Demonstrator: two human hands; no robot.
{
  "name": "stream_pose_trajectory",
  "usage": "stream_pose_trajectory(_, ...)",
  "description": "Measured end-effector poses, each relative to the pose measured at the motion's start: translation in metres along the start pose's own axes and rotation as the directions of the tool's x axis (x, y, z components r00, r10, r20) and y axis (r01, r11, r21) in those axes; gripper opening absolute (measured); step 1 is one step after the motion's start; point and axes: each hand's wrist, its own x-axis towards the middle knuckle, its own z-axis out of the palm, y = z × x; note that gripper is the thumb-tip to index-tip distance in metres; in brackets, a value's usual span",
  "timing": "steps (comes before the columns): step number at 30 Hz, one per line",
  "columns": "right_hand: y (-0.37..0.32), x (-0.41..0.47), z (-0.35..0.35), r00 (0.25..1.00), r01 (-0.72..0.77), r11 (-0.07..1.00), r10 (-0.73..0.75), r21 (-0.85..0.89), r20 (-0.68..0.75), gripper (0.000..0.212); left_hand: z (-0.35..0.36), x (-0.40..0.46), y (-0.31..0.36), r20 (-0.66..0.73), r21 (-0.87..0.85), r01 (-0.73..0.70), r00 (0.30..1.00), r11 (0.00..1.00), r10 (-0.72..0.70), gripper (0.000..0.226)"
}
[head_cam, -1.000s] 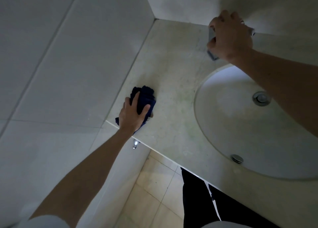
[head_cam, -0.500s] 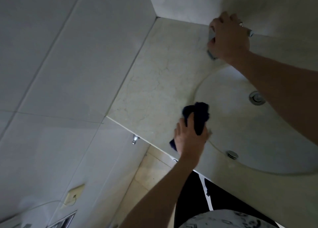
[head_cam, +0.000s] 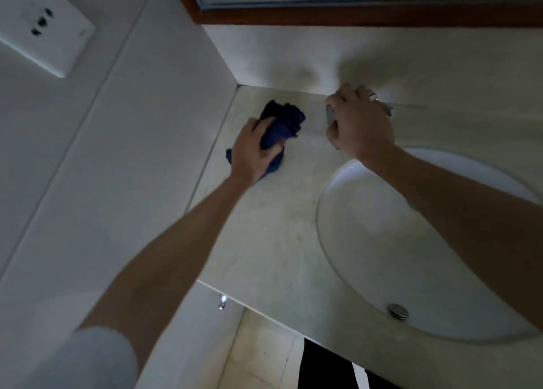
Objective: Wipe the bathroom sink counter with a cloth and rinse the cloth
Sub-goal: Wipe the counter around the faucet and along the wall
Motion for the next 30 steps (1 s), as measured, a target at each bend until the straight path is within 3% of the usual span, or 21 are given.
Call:
stream_pose_trajectory(4, 0.001, 0.002, 0.004, 0.998, 0.023, 1.0, -0.023, -0.003, -0.052, 0.033, 0.022, 0.101, -0.024, 0.139, 0.206, -0.27, 0.959, 0.94, 0.245, 0.052)
stream_pose_trajectory(8, 0.002, 0.005, 0.013, 0.995, 0.026, 1.0, -0.027, -0.01, -0.091, 0.03, 0.059, 0.141, -0.021, 0.331, 0.294, -0.384, 0.9, 0.875, 0.283, 0.061)
stream_pose_trajectory(10, 0.004, 0.005, 0.015, 0.992, 0.021, 1.0, -0.023, -0.022, -0.128, 0.029, 0.066, 0.138, -0.024, 0.332, 0.303, -0.398, 0.896, 0.866, 0.296, 0.06)
stream_pose_trajectory(17, 0.001, 0.003, 0.012, 0.993, 0.014, 0.999, -0.018, -0.041, -0.114, 0.027, 0.056, 0.039, -0.027, 0.37, 0.292, -0.503, 0.843, 0.813, 0.389, 0.059)
stream_pose_trajectory(24, -0.001, 0.0, 0.006, 0.995, 0.011, 1.0, -0.01, 0.008, -0.095, 0.032, 0.06, -0.083, 0.002, 0.492, 0.129, -0.624, 0.715, 0.771, 0.496, 0.057)
stream_pose_trajectory(27, -0.001, 0.0, 0.005, 0.998, 0.013, 0.999, -0.01, 0.047, -0.068, 0.034, 0.047, -0.1, 0.001, 0.472, 0.076, -0.571, 0.743, 0.818, 0.475, 0.056)
stream_pose_trajectory(30, -0.001, 0.001, 0.005, 0.998, 0.004, 0.997, 0.001, 0.071, -0.064, 0.035, 0.011, -0.085, -0.019, 0.325, 0.139, -0.43, 0.871, 0.892, 0.369, 0.056)
